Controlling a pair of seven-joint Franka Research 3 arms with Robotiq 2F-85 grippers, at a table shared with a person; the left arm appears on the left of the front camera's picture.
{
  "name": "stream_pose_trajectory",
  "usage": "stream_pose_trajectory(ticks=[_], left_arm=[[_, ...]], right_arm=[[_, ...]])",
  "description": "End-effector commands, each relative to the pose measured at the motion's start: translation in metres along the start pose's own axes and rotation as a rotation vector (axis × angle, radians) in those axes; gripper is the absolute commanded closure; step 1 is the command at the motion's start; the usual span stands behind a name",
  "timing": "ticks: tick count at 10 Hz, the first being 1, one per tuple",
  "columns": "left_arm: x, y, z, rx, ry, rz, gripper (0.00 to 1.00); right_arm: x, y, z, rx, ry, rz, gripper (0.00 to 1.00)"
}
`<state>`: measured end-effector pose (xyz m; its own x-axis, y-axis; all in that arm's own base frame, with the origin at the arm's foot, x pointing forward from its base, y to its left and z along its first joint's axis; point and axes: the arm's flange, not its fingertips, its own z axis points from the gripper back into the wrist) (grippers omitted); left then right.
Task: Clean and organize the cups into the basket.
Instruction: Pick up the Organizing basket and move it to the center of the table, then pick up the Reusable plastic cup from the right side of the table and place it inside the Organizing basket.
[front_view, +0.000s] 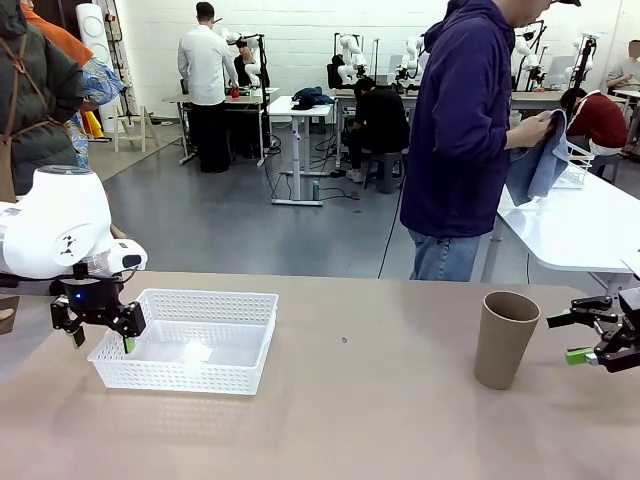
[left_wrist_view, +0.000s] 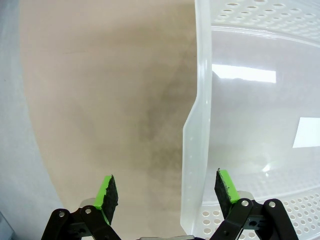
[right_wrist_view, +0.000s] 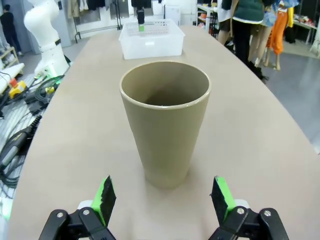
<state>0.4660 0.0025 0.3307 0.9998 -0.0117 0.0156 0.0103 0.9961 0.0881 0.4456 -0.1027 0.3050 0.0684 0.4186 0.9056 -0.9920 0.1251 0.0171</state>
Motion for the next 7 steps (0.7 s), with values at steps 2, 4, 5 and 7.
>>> stream_pose_trajectory(ticks=[2,4,5,7], left_arm=[[0.0,-0.001,-0.001,0.001,0.003,-0.005,0.0],[0.0,-0.001,-0.001,0.001,0.003,-0.005,0.0],[0.0,0.0,0.0,0.0,0.001,-0.001,0.0],[-0.004,-0.003,-0.004,0.021,-0.018,-0.043,0.0]], right_arm=[[-0.002,0.001,0.005,-0.004,0.006,-0.003,0.0],[-0.002,0.001,0.005,-0.004,0.006,-0.003,0.0],[-0.002,0.0,0.004,-0.007,0.002,-0.003,0.0],[-0.006,-0.009,-0.012,-0.062,-0.018,0.018,0.0]])
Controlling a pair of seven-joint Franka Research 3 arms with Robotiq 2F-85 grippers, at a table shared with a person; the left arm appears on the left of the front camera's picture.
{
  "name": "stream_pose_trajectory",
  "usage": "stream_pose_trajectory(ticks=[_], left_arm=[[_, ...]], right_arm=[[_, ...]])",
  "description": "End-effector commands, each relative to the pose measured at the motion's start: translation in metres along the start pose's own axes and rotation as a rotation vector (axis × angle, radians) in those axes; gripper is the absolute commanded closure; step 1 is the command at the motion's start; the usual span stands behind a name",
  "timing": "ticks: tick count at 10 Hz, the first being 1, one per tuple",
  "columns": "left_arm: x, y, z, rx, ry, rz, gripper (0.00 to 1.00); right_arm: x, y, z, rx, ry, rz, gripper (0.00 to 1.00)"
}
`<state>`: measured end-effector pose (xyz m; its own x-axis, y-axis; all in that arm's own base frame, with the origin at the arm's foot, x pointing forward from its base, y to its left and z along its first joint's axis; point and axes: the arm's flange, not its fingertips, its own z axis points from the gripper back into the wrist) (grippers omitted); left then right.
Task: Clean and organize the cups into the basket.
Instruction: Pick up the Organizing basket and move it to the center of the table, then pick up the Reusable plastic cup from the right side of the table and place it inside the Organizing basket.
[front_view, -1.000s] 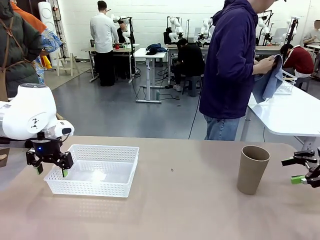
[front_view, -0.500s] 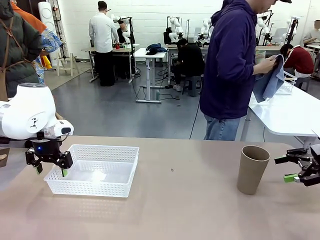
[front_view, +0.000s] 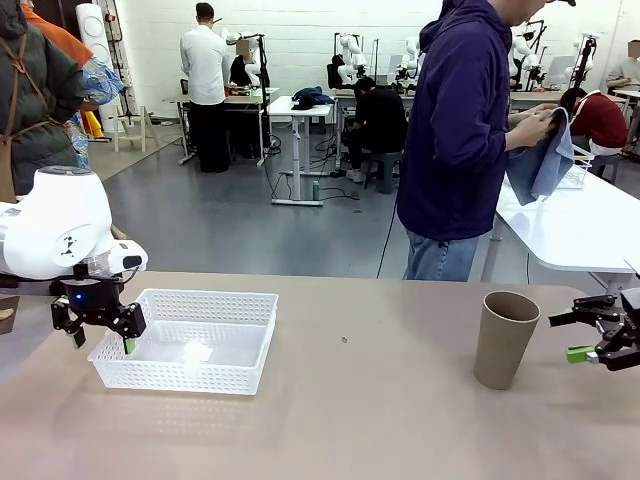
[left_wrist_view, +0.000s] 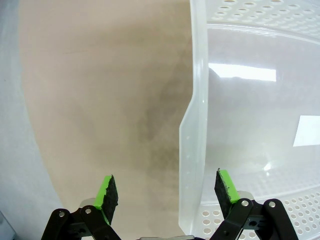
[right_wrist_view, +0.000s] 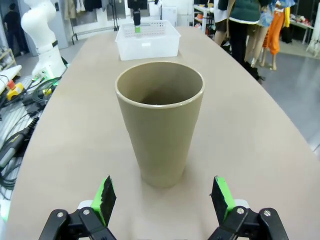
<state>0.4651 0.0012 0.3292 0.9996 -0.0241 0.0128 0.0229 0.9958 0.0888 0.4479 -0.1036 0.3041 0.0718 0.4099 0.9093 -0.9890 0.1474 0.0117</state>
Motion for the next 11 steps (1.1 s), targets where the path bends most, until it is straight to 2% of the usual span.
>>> stream_pose_trajectory(ticks=[1,5,11], left_arm=[[-0.009,-0.003,-0.003,0.03,-0.039,-0.04,0.0],[-0.024,-0.014,-0.003,0.007,-0.061,-0.04,0.0],[-0.026,-0.016,-0.005,0.015,-0.076,-0.039,0.0]], right_arm=[[-0.008,-0.01,-0.019,-0.048,-0.014,0.026,0.0],[-0.025,-0.029,-0.043,-0.003,-0.009,0.02,0.0],[-0.016,-0.035,-0.082,0.068,-0.045,0.047,0.0]])
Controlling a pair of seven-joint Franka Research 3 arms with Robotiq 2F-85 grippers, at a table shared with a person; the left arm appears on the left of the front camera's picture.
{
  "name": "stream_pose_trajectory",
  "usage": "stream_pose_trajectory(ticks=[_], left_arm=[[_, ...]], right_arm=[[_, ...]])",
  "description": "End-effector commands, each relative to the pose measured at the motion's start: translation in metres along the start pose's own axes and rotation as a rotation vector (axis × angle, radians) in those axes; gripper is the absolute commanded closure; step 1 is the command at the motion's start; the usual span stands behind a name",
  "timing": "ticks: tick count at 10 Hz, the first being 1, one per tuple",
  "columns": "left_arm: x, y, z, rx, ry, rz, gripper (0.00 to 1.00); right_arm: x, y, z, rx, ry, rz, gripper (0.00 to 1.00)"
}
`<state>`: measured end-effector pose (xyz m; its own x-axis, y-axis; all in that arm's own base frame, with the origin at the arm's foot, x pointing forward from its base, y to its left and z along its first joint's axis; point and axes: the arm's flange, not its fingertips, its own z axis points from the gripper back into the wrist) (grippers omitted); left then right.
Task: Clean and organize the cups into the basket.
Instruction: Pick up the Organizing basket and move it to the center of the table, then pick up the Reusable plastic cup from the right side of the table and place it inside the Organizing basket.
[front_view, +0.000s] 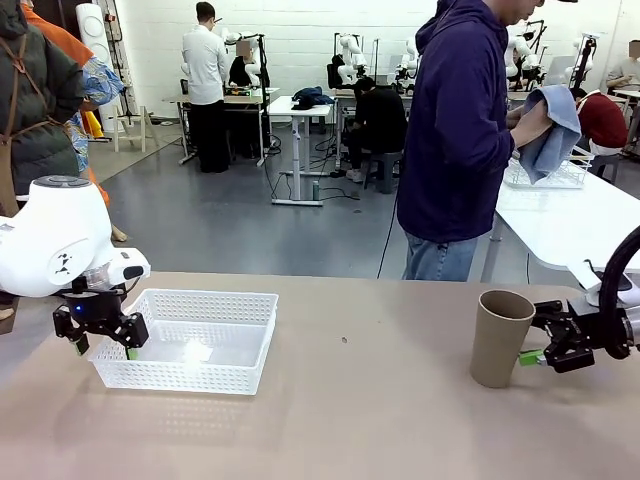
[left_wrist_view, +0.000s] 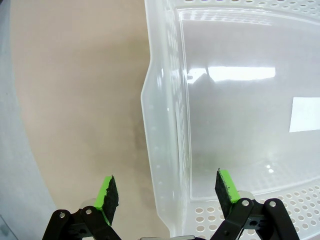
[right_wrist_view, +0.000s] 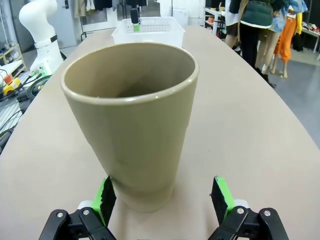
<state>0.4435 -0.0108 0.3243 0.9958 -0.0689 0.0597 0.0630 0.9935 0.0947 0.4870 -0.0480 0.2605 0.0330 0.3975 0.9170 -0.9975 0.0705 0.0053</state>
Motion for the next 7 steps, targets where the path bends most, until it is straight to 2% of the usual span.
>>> stream_pose_trajectory(ticks=[1,7], left_arm=[[-0.004,-0.003,-0.001,0.011,-0.023,0.007,0.0],[0.004,-0.002,-0.005,0.002,0.01,0.035,0.0]], right_arm=[[0.0,-0.003,-0.014,0.021,-0.022,0.009,0.0],[0.007,0.007,-0.035,0.124,-0.059,-0.003,0.0]])
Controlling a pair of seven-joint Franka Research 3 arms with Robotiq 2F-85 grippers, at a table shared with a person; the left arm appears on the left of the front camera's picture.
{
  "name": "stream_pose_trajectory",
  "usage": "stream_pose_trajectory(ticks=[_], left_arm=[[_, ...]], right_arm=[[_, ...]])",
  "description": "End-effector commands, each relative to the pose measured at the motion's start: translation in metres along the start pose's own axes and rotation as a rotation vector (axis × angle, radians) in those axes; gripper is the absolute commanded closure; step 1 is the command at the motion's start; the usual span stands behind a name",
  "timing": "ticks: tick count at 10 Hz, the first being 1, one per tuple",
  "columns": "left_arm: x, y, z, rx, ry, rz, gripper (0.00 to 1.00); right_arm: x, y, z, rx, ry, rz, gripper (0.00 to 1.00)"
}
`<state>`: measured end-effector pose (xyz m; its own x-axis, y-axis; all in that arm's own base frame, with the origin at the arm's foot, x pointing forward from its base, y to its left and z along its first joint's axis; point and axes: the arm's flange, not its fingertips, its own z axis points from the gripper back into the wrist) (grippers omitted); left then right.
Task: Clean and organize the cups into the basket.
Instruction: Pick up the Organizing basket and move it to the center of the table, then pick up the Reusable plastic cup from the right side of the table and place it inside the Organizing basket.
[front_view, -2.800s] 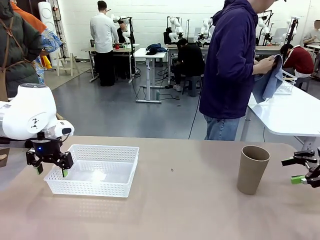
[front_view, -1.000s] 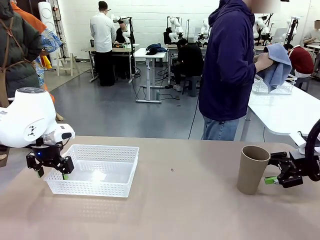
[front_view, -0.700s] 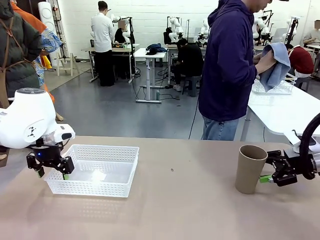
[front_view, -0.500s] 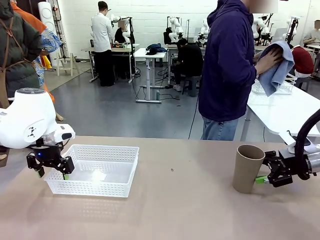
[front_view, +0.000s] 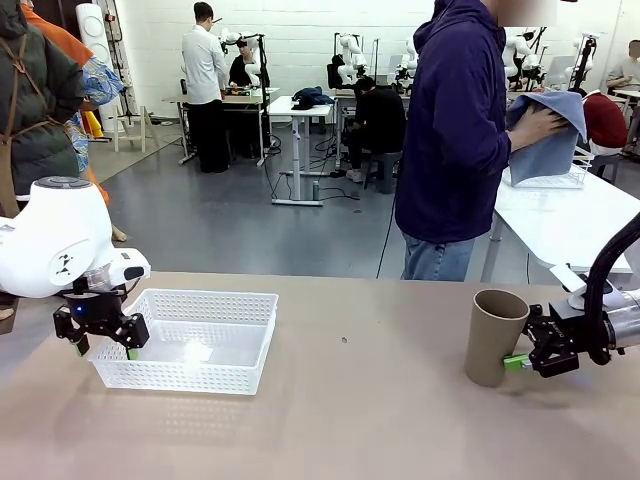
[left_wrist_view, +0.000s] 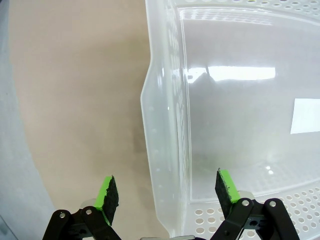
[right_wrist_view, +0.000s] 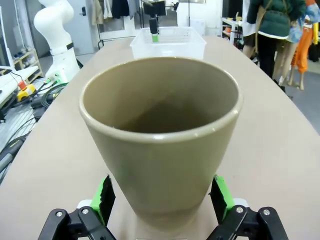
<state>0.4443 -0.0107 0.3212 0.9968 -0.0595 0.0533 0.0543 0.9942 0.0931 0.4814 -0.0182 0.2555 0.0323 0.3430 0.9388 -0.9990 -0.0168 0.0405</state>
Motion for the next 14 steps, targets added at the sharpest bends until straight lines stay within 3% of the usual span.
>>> stream_pose_trajectory(ticks=[1,3,4,5,6,7,9,10,11,12,13,14], left_arm=[[0.0029,-0.0019,-0.0018,-0.002,0.005,0.028,0.0],[0.0043,-0.0032,-0.0021,-0.016,0.004,0.036,0.0],[0.0043,-0.0033,-0.0015,-0.028,0.01,0.032,0.03],[0.0048,-0.0031,-0.0006,-0.043,0.012,0.024,0.59],[0.0053,-0.003,0.0001,-0.056,0.017,0.024,0.62],[0.005,-0.003,0.001,-0.061,0.021,0.021,1.0],[0.0049,-0.002,0.0027,-0.068,0.028,0.021,1.0],[0.0047,-0.002,0.0032,-0.071,0.031,0.022,0.8],[0.0051,-0.0022,0.0037,-0.074,0.034,0.022,0.89],[0.0048,-0.0026,0.0036,-0.074,0.034,0.022,1.0],[0.0049,-0.0024,0.0036,-0.074,0.035,0.023,1.0],[0.0052,-0.0026,0.0038,-0.077,0.035,0.026,1.0]], right_arm=[[-0.0009,-0.0026,-0.0098,0.046,-0.019,-0.012,0.0],[-0.0004,-0.0039,-0.0139,0.075,-0.062,-0.014,0.0],[0.0003,-0.0026,-0.013,0.098,-0.082,0.013,0.07],[0.0003,-0.0015,-0.0117,0.114,-0.079,0.021,0.59],[-0.0004,-0.0014,-0.0112,0.108,-0.072,0.03,0.66],[-0.0008,-0.0013,-0.0106,0.105,-0.066,0.031,1.0],[-0.0008,-0.0008,-0.0097,0.106,-0.052,0.028,1.0],[-0.0011,-0.0006,-0.0089,0.105,-0.048,0.026,0.74],[-0.001,-0.0004,-0.0087,0.105,-0.044,0.026,0.75],[-0.0012,0.0,-0.0086,0.105,-0.044,0.028,1.0],[-0.0015,0.0001,-0.008,0.105,-0.043,0.027,0.75],[-0.0016,0.0004,-0.0067,0.103,-0.045,0.025,1.0]])
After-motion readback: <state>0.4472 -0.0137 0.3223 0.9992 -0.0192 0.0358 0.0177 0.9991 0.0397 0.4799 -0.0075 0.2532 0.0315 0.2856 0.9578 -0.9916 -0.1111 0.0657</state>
